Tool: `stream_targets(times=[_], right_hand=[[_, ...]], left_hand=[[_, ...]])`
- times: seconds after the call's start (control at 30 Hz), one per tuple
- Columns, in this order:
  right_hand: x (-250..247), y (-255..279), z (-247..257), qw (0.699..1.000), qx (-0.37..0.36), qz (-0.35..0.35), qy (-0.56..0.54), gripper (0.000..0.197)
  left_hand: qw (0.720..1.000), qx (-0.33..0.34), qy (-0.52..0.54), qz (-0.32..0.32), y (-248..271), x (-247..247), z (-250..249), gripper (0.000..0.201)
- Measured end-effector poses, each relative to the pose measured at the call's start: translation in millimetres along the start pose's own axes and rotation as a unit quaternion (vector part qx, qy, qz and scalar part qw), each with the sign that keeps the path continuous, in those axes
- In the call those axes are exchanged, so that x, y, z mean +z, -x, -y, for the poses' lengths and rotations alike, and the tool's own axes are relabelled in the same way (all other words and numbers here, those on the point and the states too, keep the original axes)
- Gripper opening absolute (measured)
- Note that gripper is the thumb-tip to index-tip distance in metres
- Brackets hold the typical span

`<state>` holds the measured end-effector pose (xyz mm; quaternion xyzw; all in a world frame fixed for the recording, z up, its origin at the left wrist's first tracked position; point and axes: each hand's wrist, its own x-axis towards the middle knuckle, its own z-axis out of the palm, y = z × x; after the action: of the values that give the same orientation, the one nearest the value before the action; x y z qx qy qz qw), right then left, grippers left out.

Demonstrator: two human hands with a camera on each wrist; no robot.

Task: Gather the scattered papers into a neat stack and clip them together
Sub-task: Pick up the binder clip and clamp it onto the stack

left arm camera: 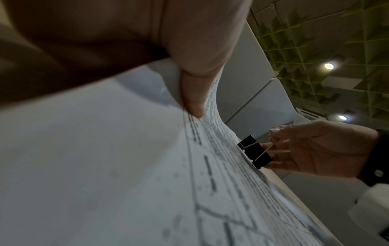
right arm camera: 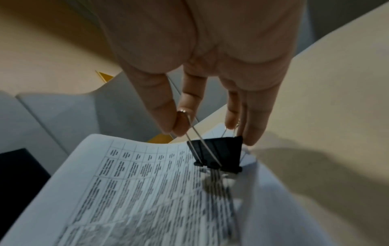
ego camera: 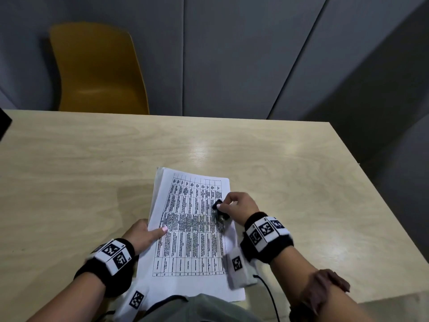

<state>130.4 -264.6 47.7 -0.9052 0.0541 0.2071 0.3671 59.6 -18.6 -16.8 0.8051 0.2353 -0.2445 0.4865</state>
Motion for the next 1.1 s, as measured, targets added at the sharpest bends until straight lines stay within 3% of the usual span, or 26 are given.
stream_targets(times=[0.2, 0.3, 0.4, 0.57, 0.67, 0.8, 1.1], right_hand=[[-5.9, -11.2, 6.5, 0.999, -0.031, -0.01, 0.038, 0.026], [-0.7, -11.8, 9.0, 0.997, -0.041, 0.022, 0.063, 0.029], [1.9, -12.7, 12.6, 0.994, -0.03, 0.076, 0.071, 0.02], [-0.7, -13.9, 14.7, 0.989, -0.029, 0.094, 0.107, 0.029], [-4.2, -13.1, 14.0, 0.989, -0.017, 0.119, 0.091, 0.023], [-9.7, -12.2, 13.8, 0.982, -0.001, 0.161, 0.096, 0.044], [-11.4, -15.0, 8.8, 0.98, 0.071, 0.185, -0.007, 0.04]], left_hand=[[1.0, 0.015, -0.006, 0.004, 5.9, 1.3, -7.0, 0.045], [1.0, 0.019, -0.011, 0.001, 9.5, 2.4, -10.8, 0.043], [1.0, 0.007, -0.011, 0.002, 9.7, 0.1, -8.5, 0.048], [1.0, 0.006, -0.009, 0.009, 8.4, -1.7, -5.3, 0.051], [1.0, 0.005, -0.005, 0.007, 8.5, -0.6, -5.1, 0.049], [1.0, 0.008, -0.003, 0.008, 9.6, -1.9, -4.9, 0.049], [1.0, 0.01, -0.012, 0.001, 9.8, -2.8, -6.1, 0.054]])
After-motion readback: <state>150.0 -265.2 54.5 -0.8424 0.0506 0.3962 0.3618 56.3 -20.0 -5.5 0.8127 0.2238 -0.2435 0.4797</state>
